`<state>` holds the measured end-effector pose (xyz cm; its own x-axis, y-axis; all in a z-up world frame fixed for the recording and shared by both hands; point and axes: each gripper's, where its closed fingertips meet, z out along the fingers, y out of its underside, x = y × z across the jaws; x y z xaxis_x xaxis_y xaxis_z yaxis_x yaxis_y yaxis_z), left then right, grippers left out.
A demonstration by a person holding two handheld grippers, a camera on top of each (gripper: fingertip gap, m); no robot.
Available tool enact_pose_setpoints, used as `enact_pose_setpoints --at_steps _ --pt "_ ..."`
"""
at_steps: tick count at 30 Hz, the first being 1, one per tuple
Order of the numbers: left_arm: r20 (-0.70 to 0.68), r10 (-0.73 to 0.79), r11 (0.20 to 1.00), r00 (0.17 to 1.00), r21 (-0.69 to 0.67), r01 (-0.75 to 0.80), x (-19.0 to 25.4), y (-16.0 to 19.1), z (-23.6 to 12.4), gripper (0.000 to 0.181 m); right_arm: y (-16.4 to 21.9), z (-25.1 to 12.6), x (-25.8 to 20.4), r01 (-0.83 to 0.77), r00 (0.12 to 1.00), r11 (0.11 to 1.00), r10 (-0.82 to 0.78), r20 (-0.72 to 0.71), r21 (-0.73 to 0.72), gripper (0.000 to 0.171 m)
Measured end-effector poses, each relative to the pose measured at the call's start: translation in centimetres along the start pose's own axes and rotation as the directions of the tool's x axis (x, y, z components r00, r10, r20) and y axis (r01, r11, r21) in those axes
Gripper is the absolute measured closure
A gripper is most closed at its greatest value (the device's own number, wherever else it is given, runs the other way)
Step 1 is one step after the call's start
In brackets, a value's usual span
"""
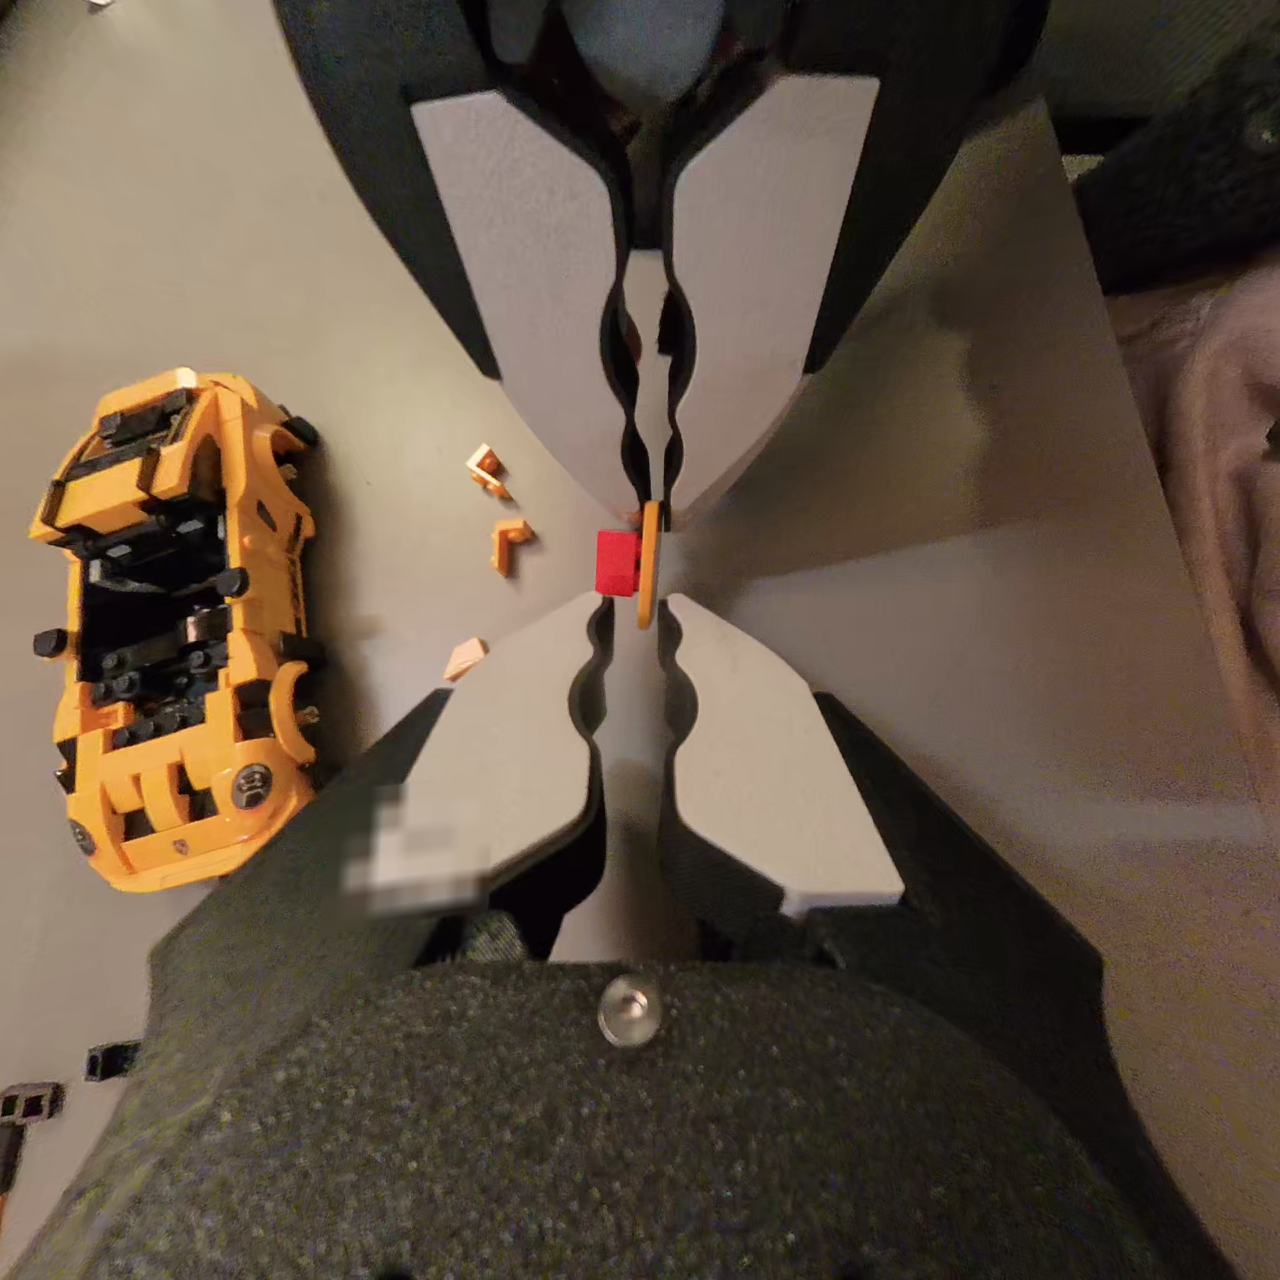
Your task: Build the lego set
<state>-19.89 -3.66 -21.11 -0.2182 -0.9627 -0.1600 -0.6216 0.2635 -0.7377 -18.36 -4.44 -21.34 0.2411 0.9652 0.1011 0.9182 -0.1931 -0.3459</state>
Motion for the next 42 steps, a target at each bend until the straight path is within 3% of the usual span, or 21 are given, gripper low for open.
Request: enact_pose_setpoints --at_steps 7,16,21,30,34,37,42 --pt "-0.015 0.005 0.998 1.000 -0.058 -0.006 0.4 1.0 0.5 0.175 0.1 1.1 -0.3 -0.049 0.998 0.998 0.048 0.032 0.037 0.168" --pt "-0.021 0.012 0.997 1.000 -0.078 -0.013 0.5 1.2 0.8 0.175 -0.5 -0.2 0.3 -0.098 0.994 0.986 0.092 0.055 0.137 0.169" --pt "-0.038 -0.002 0.997 0.999 -0.078 -0.001 0.5 1.3 0.4 0.161 -0.2 0.2 0.6 -0.084 0.996 0.991 0.079 0.052 0.106 0.169" --pt "-0.081 -0.078 0.996 0.994 0.030 0.081 0.2 -0.3 -0.3 0.155 -0.3 0.3 -0.1 0.009 0.998 0.999 -0.012 0.062 0.046 0.169" --pt "-0.042 -0.032 0.999 0.999 0.005 0.032 0.1 0.0 0.1 0.166 -1.1 0.1 -0.2 0.018 0.998 0.997 -0.023 0.063 0.075 0.169" --pt "-0.025 -0.053 0.997 0.998 0.061 0.054 -0.5 -0.7 -0.5 0.167 -1.6 -0.7 0.3 -0.001 0.999 0.990 -0.004 0.034 0.138 0.168" --pt "0.117 0.005 0.978 0.993 0.209 -0.029 -2.1 -3.4 -3.0 0.166 -2.5 -3.7 1.6 -0.014 0.996 0.896 0.052 -0.073 0.444 0.149"
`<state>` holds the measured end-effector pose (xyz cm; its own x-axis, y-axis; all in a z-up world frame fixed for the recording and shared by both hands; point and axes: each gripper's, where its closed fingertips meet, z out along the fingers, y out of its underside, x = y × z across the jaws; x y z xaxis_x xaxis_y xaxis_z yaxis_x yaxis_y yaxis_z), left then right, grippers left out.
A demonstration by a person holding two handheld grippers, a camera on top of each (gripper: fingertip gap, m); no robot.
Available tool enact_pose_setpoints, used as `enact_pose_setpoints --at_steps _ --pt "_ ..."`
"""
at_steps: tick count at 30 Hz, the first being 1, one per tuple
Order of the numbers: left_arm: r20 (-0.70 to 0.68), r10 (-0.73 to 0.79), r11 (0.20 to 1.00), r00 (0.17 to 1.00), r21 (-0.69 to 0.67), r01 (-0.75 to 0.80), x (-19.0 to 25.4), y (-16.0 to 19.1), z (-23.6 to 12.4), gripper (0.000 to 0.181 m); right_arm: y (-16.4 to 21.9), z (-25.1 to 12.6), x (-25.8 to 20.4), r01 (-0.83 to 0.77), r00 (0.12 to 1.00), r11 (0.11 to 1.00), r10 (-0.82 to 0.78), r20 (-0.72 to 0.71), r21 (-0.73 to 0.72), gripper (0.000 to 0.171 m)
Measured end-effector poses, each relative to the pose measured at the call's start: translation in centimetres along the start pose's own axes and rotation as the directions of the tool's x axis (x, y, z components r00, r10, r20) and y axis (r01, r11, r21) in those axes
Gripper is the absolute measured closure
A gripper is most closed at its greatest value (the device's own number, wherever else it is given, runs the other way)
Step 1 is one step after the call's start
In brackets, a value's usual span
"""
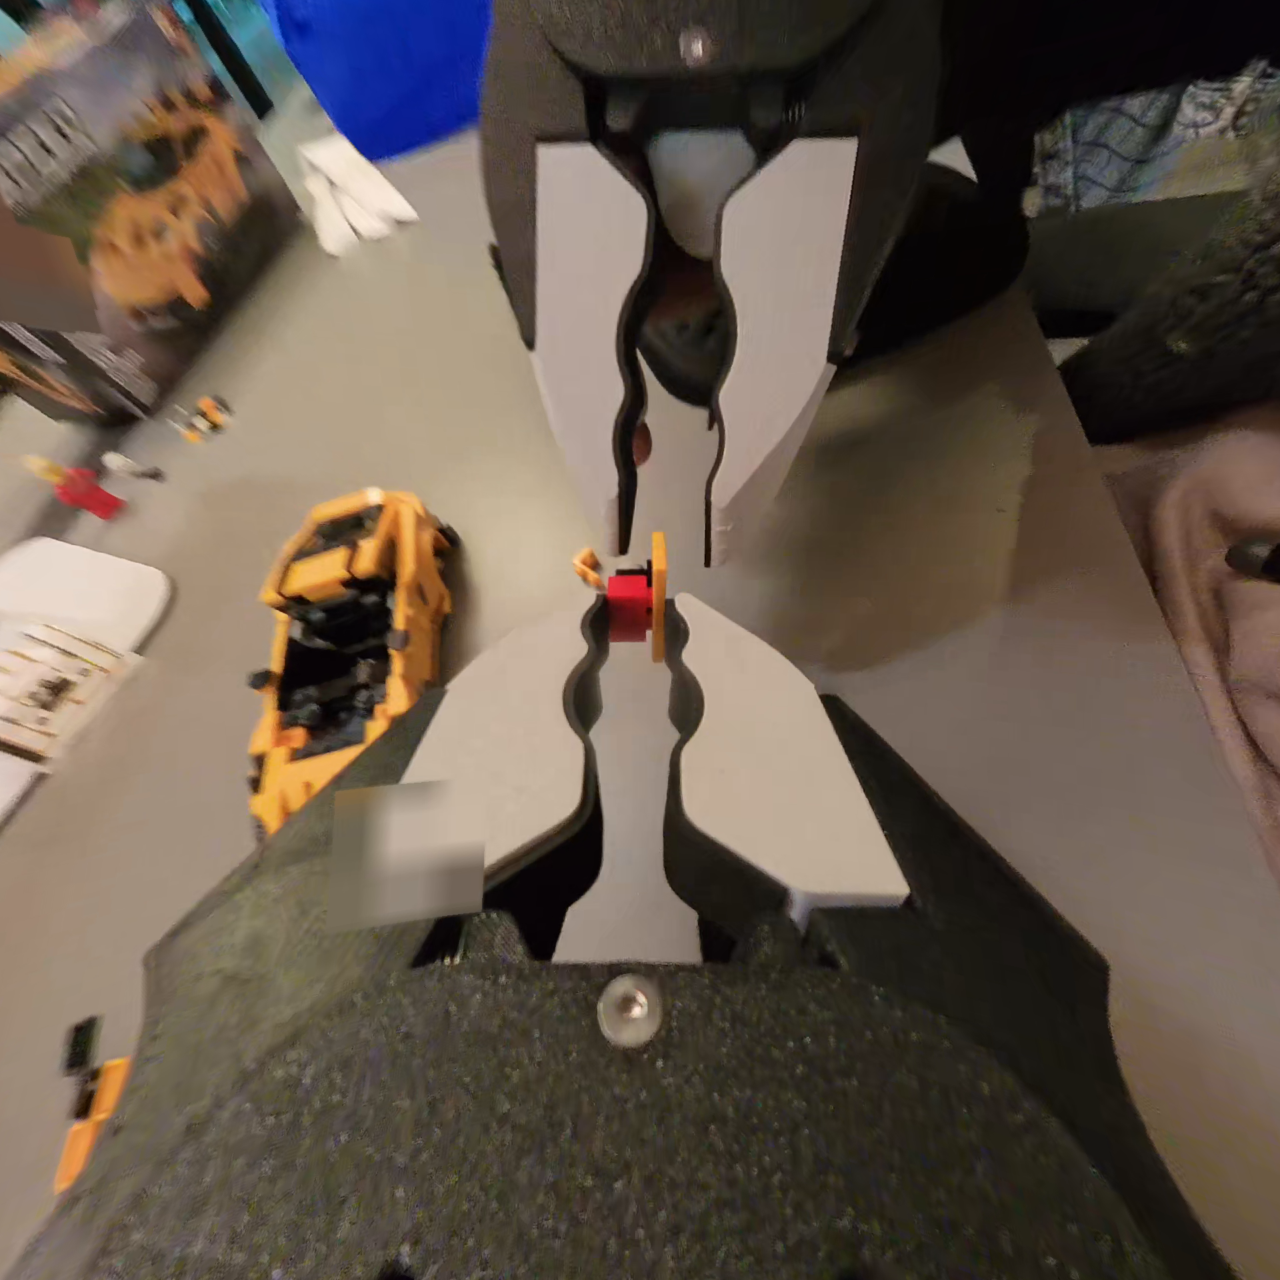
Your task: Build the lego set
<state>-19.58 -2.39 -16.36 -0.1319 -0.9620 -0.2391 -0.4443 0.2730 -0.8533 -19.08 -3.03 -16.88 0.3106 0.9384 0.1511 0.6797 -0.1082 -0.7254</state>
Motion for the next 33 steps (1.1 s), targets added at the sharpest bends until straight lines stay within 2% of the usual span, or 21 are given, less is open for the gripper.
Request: enact_pose_setpoints --at_steps 4,9,13,26,33 --pt "0.090 0.157 0.985 0.984 0.064 -0.163 0.1 -2.1 -0.9 0.166 -0.9 -1.1 0.0 0.020 0.995 0.982 0.000 -0.104 0.188 0.142" --pt "0.102 0.240 0.949 0.965 0.187 -0.255 1.5 -4.1 -1.6 0.167 -3.0 -1.8 -0.7 0.160 0.974 0.941 -0.103 -0.200 0.298 0.144" --pt "0.091 0.229 0.927 0.969 0.282 -0.246 1.9 -5.3 -2.4 0.167 -4.3 -2.5 -1.5 0.249 0.960 0.909 -0.186 -0.211 0.333 0.158" --pt "0.096 0.263 0.894 0.960 0.351 -0.280 2.7 -6.3 -3.4 0.166 -5.5 -3.4 -2.4 0.328 0.934 0.885 -0.251 -0.253 0.332 0.159" --pt "0.069 0.218 0.880 0.974 0.418 -0.226 2.7 -6.9 -4.0 0.166 -6.2 -3.8 -2.5 0.304 0.942 0.874 -0.217 -0.255 0.378 0.158"
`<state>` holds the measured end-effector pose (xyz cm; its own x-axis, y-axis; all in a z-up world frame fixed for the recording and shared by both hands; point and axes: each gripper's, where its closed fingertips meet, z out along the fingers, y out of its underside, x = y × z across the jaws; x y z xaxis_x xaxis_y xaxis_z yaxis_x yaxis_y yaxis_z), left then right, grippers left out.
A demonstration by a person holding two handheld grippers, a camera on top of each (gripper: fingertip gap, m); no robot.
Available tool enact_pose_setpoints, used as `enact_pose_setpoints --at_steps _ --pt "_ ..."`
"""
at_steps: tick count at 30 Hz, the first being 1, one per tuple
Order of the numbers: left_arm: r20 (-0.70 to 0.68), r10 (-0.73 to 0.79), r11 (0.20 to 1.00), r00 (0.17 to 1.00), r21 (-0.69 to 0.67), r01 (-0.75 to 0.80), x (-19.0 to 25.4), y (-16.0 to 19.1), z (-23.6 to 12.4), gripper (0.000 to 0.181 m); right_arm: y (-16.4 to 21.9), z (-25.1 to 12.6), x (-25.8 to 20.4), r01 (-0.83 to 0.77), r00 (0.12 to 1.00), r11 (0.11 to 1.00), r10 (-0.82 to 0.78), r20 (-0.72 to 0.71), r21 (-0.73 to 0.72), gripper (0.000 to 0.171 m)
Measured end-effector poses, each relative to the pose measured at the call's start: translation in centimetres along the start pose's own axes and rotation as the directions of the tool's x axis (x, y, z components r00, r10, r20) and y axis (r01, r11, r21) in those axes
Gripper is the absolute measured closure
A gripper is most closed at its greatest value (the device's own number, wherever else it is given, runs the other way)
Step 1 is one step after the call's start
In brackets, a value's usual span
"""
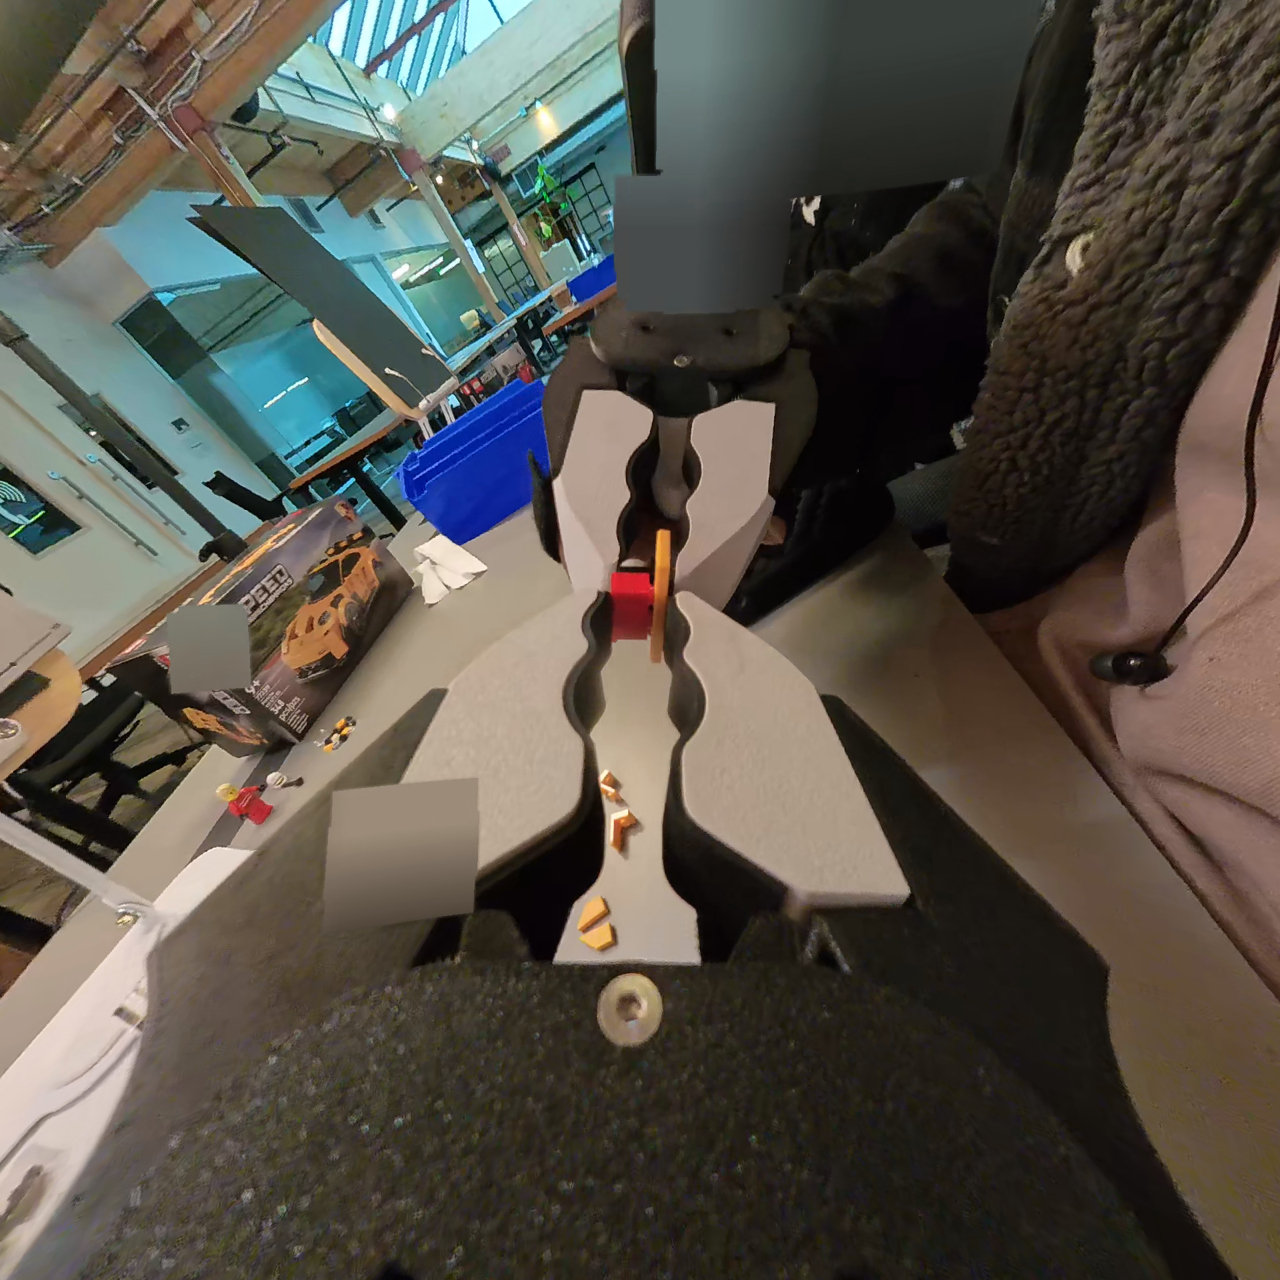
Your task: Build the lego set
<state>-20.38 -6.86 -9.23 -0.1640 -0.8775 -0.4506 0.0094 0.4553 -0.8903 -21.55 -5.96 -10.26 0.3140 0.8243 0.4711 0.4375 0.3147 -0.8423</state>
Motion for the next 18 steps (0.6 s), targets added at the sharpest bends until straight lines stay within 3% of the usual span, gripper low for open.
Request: enact_pose_setpoints --at_steps 6,18 --pt "-0.019 -0.030 0.997 0.999 0.065 0.031 0.07 -0.85 -0.33 0.167 -0.88 -0.02 -0.11 -0.053 0.999 0.995 0.052 0.009 0.081 0.159" --pt "-0.061 -0.039 0.997 0.997 0.064 0.043 0.70 -0.46 -0.17 0.167 -0.26 -0.12 -0.68 -0.047 0.998 0.998 0.045 0.035 0.047 0.161"
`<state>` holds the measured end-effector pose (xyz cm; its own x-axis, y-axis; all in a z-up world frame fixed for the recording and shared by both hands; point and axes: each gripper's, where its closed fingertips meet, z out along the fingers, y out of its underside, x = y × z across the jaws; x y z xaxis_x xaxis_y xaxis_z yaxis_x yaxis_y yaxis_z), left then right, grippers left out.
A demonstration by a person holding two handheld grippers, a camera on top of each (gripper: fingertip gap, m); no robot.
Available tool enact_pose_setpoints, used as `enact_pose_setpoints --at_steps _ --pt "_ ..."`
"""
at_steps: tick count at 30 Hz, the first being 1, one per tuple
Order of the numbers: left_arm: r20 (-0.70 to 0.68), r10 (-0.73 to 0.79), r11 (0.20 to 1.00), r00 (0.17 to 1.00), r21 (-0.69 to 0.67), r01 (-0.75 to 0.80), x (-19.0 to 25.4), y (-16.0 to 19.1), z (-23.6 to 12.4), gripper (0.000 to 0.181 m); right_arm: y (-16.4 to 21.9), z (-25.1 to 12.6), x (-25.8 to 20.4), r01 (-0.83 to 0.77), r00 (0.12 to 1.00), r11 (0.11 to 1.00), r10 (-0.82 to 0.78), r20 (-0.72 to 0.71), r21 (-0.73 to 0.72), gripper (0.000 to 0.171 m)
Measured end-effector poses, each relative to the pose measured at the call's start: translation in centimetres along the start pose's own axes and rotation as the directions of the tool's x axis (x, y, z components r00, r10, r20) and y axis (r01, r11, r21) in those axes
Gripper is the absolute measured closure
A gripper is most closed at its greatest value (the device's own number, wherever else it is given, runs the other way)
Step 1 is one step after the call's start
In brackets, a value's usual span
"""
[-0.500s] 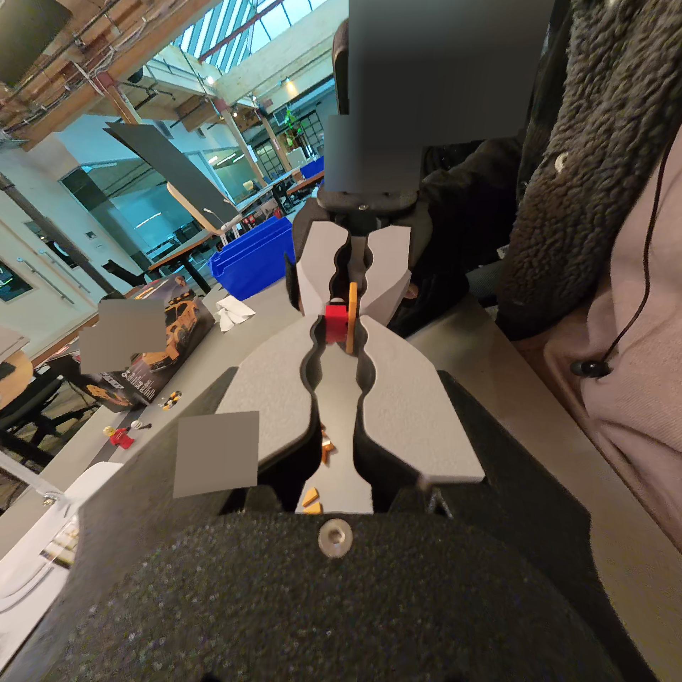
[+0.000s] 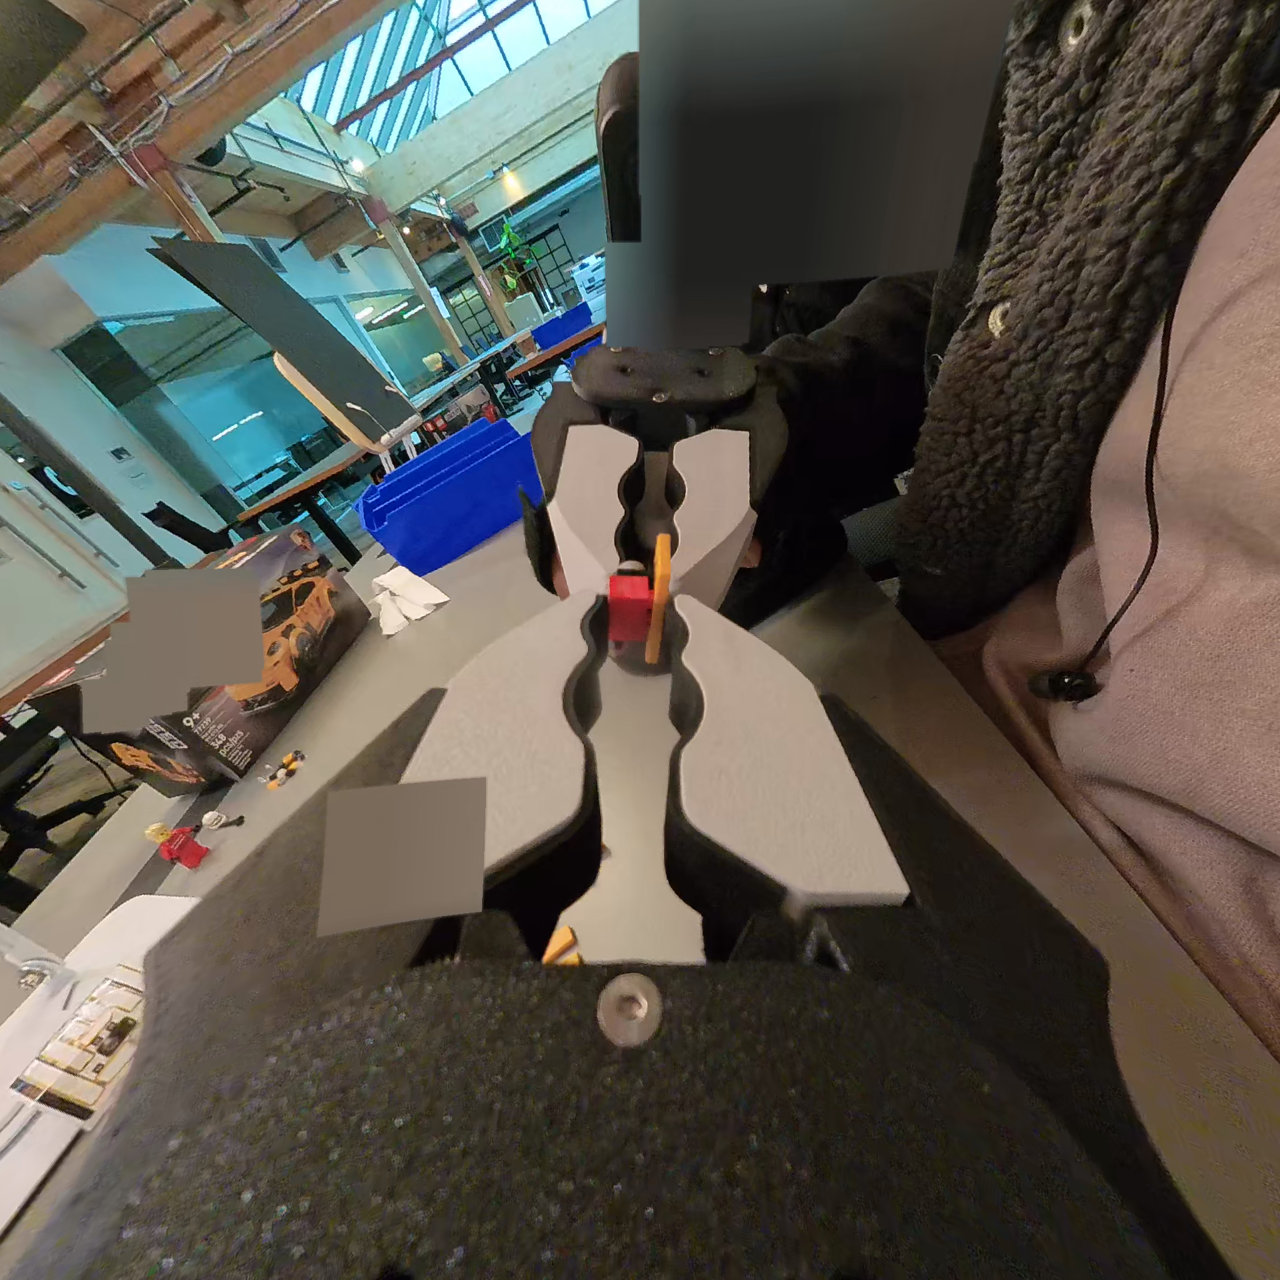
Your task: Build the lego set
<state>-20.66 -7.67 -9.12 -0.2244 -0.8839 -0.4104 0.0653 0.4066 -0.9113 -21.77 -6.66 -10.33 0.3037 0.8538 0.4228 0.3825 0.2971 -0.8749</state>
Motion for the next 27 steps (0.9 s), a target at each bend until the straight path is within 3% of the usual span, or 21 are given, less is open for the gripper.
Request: enact_pose_setpoints --at_steps 1,10,22,27 --pt "0.005 -0.007 1.000 1.000 -0.008 0.007 -0.1 0.1 0.0 0.162 0.1 0.0 0.0 0.000 1.000 1.000 0.000 0.001 -0.004 0.168" --pt "0.020 -0.026 0.999 0.999 -0.025 0.027 -0.6 0.4 -0.2 0.167 0.4 0.2 0.2 -0.016 1.000 0.999 0.016 -0.016 -0.029 0.167" --pt "-0.009 -0.140 0.980 0.990 0.140 0.140 -1.1 -1.7 -1.0 0.167 -1.5 0.0 0.6 -0.080 0.997 0.992 0.081 -0.008 0.099 0.171" --pt "-0.031 -0.152 0.987 0.988 0.045 0.153 -1.0 0.1 -0.7 0.164 -0.1 -0.2 0.3 -0.050 0.997 0.998 0.052 0.049 -0.043 0.171"
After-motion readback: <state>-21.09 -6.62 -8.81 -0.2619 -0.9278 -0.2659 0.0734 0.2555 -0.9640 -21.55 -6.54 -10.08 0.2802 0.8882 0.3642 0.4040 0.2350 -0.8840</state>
